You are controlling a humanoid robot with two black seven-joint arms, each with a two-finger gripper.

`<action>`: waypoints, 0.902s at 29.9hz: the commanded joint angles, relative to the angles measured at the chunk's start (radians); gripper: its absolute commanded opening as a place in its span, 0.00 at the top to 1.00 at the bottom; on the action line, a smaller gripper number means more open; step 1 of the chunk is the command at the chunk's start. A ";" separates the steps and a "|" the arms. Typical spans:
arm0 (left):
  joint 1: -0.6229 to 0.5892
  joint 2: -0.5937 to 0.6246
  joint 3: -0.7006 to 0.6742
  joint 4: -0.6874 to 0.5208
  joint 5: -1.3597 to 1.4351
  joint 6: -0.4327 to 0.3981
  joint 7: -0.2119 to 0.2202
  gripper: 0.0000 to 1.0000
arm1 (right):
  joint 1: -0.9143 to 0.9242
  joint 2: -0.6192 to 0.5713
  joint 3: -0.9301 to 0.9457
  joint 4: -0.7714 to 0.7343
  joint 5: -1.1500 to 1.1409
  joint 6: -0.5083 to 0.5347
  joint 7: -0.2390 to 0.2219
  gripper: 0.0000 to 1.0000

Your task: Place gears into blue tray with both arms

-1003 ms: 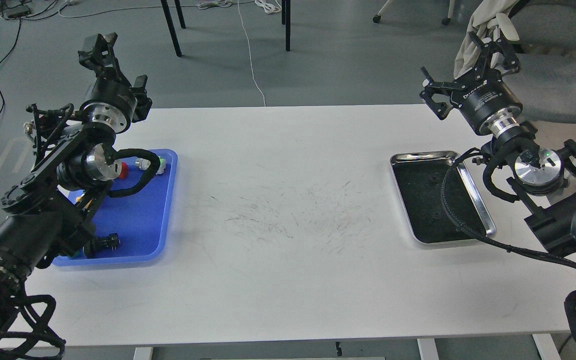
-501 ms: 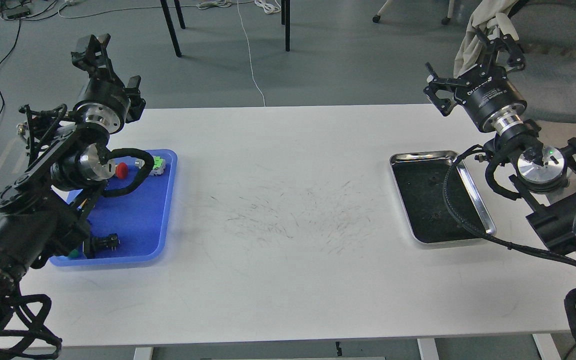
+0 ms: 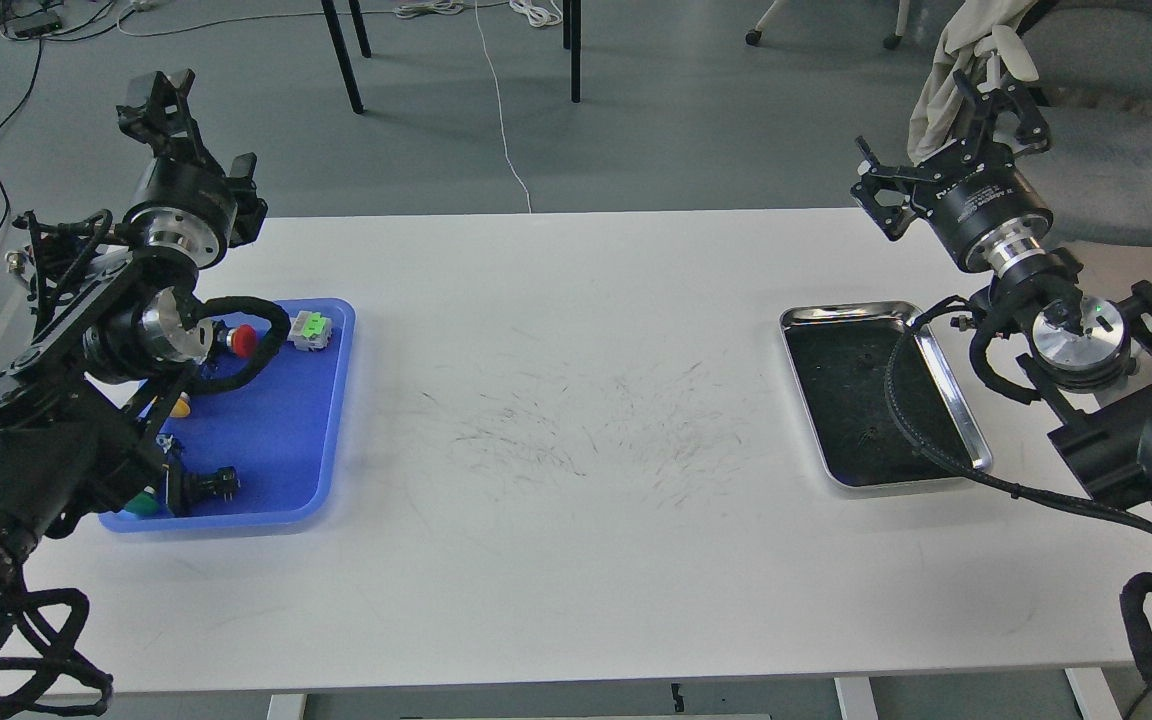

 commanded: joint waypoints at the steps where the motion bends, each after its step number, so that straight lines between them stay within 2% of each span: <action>1: 0.000 -0.007 0.003 -0.001 0.000 0.002 -0.022 0.02 | 0.030 -0.003 -0.072 -0.040 -0.043 0.022 -0.011 0.01; 7: 0.009 -0.010 0.005 -0.004 0.000 0.004 -0.039 0.02 | 0.090 -0.018 -0.131 -0.051 -0.052 0.028 -0.011 0.01; 16: 0.014 -0.009 -0.020 -0.002 -0.002 0.010 -0.045 0.02 | 0.277 -0.159 -0.473 -0.004 -0.049 0.019 -0.020 0.02; 19: 0.014 -0.009 -0.020 -0.005 -0.002 0.012 -0.052 0.02 | 0.424 -0.219 -0.626 0.061 -0.037 0.015 -0.023 0.01; 24: 0.014 -0.002 -0.016 -0.005 0.000 0.012 -0.095 0.02 | 0.728 -0.283 -0.975 0.156 -0.055 0.019 -0.025 0.01; 27: 0.014 -0.002 -0.018 -0.005 0.000 0.012 -0.098 0.02 | 0.889 -0.323 -1.129 0.222 -0.053 0.063 -0.035 0.01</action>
